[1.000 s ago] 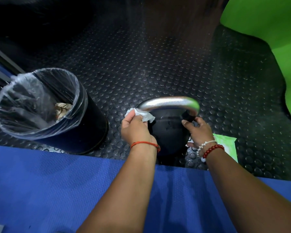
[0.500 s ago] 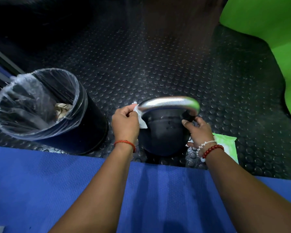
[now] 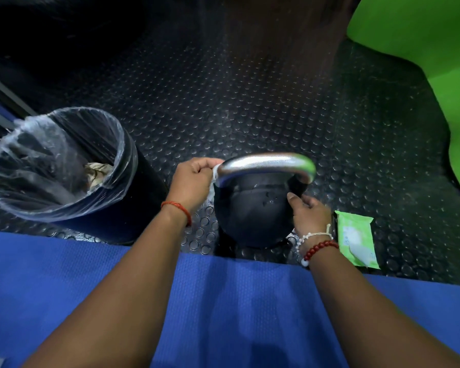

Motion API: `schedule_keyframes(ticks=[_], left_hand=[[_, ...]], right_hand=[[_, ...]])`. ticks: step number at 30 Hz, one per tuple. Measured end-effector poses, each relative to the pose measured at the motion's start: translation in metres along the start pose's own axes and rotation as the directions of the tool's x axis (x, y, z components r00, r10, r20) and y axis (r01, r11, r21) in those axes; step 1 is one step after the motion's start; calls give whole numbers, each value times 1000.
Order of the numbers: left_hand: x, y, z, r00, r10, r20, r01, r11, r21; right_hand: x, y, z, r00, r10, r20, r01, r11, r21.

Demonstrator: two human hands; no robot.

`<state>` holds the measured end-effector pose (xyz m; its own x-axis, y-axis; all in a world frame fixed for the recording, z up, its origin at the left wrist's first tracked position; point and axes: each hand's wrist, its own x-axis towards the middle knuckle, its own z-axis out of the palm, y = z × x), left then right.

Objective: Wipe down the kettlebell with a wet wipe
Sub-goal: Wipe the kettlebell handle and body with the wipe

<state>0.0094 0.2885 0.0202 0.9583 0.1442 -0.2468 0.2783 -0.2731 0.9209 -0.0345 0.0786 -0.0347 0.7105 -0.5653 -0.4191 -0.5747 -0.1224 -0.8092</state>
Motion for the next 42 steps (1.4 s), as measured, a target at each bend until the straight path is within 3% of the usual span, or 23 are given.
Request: schedule_keyframes(ticks=[2,4,6,8,11,14,20,25,31,39,42], left_hand=[[1,5,-2,999,25,37,-25,1000,6],[4,6,-4,996,-9,93,7,1000,22],[12,7,-9,982,-49,183,42,998,46],[19,10,-12,967,-69,244,50,995,83],[22,16,-12,957,-75,280,52,995,87],[23,16,-12,952,-77,298,51,994,92],[20,12,-12,962,-25,273,18,999,29],[15,-7,-13,995,8,98,-3,999,-47],[4,-12,-8,1000,-13,25,16,996,-89],[-2,-7,-4,998,-6,-68,-7,980,-197],[-4,-6,-3,996,-8,-87,-12,973,-231]], right_hand=[[-16,-1,1,988,-96,-121,86,992,-89],[-42,-3,6,919,-350,-183,311,927,-210],[-59,-7,15,814,-575,-85,537,800,-268],[-62,-14,26,768,-637,67,629,730,-270],[-54,-28,41,757,-615,221,652,697,-297],[-47,-41,56,770,-589,245,637,704,-313],[-53,-52,71,848,-509,149,529,791,-306],[-54,-51,76,887,-457,62,460,864,-205],[-69,-52,77,933,-357,-50,360,929,87],[-73,-43,79,933,-361,-8,352,904,241],[-71,-46,85,927,-374,-32,374,913,166]])
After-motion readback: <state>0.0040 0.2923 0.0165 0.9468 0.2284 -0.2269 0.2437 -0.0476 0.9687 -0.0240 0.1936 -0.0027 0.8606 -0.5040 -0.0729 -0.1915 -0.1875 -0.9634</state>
